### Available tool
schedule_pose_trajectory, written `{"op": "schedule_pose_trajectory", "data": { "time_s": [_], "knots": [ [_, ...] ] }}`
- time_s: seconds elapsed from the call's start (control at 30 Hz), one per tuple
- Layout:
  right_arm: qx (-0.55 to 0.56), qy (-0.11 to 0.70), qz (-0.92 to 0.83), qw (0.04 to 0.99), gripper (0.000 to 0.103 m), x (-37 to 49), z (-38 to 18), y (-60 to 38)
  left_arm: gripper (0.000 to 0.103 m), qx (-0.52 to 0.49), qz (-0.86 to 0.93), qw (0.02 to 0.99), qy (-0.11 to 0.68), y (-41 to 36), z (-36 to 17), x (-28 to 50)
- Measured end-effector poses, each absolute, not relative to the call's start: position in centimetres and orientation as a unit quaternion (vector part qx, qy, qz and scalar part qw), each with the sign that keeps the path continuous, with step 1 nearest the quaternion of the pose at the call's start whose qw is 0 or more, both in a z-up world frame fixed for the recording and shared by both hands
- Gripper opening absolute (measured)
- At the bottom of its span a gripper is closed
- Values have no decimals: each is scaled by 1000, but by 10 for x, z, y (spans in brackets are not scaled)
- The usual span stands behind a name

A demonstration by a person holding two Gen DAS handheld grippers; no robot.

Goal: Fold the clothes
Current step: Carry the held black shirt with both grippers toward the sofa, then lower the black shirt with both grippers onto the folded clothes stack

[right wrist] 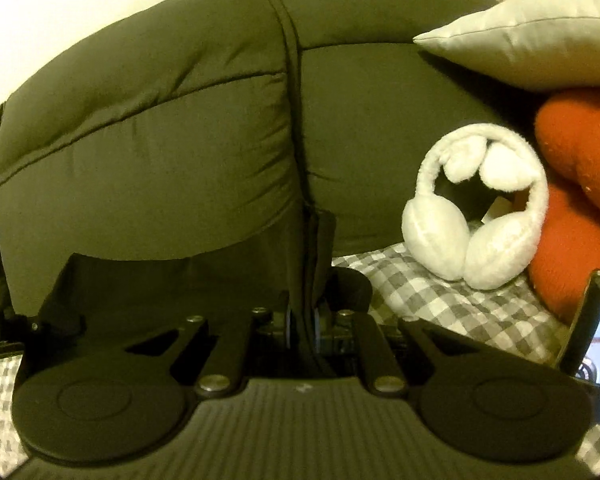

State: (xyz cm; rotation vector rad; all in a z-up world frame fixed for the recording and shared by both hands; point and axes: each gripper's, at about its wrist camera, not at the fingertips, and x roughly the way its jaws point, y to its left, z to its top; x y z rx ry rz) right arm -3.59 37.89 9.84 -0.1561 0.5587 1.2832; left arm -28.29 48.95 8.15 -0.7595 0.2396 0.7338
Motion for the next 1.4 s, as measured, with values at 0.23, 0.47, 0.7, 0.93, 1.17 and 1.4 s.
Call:
{"op": "schedule_pose_trajectory", "data": {
  "time_s": [0.23,0.47,0.7,0.93,1.17,1.4],
  "knots": [
    [-35,275,596,754,11,-35,96,385,9,-369,343,858,104,493,82,-294],
    [-8,297,598,744,11,-29,94,383,9,-375,341,856,97,494,79,-299],
    [-14,297,599,743,11,-31,96,391,9,-369,347,857,97,501,73,-302],
    [-39,297,592,749,20,-31,85,396,9,-359,355,856,112,500,70,-302],
    [-31,297,580,757,20,-28,85,395,9,-368,342,858,105,500,76,-307],
    [-29,246,553,796,44,-37,95,383,16,-338,375,860,83,496,85,-314]
  ]
}}
